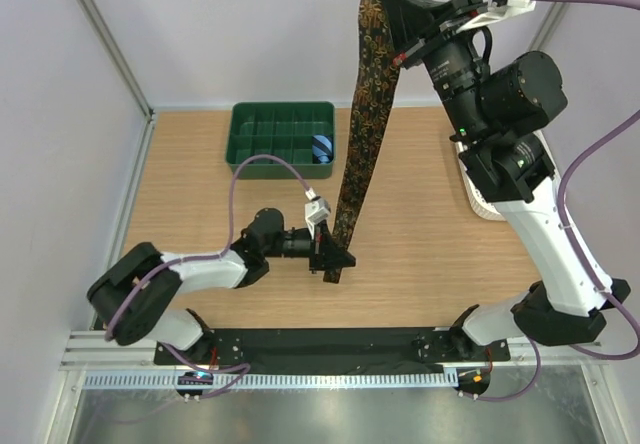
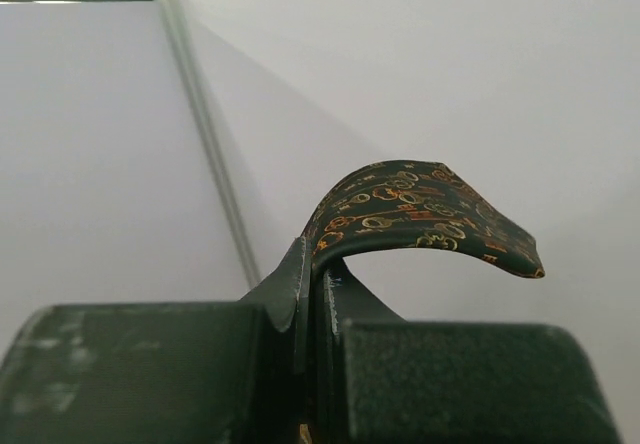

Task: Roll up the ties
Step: Flatten the tie

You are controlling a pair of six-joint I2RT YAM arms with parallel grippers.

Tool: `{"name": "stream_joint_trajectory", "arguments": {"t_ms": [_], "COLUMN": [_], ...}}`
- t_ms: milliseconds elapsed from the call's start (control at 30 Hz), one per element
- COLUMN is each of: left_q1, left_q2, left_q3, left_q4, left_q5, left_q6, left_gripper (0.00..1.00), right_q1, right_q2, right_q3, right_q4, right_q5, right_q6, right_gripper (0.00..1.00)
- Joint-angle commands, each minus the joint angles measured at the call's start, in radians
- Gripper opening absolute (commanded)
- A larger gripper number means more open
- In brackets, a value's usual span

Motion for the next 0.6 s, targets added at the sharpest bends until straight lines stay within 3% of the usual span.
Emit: {"name": "stream_joint_trajectory", "arguments": {"t_ms": [0, 100, 300, 433, 567], "left_q1": [-0.005, -0.008, -0.021, -0.025, -0.028], "left_q2": [-0.132, -0.236, -0.376, -0.454, -0.569], "left_q3": [0.066, 0.046, -0.014, -0.021, 0.054], "left_q4": [-0.250, -0.393, -0.401, -0.404, -0.497], "left_q5": [-0.022, -0.034, 0.053, 0.066, 0.056], "left_q6": [-0.145, -0.265, -0.491, -0.661, -0.710], "left_gripper": [0.00, 0.03, 0.06, 0.08, 0.11], "right_q1": [-0.087, -0.208, -0.328, -0.398, -0.495], "right_q2": [0.013, 0.087, 0.184, 0.178, 0.133], "right_q3": [-0.014, 0.035, 0.024, -0.065, -0.258], "right_q4": [-0.038, -0.150, -0.346, -0.408, -0.365], "right_q5": [0.119, 0.183, 0.395, 0.403, 0.291], "right_q6": [-0.085, -0.044, -0.064, -0.039, 0.049], "right_gripper": [0.01, 0.01, 0.01, 0.01, 0.01]}}
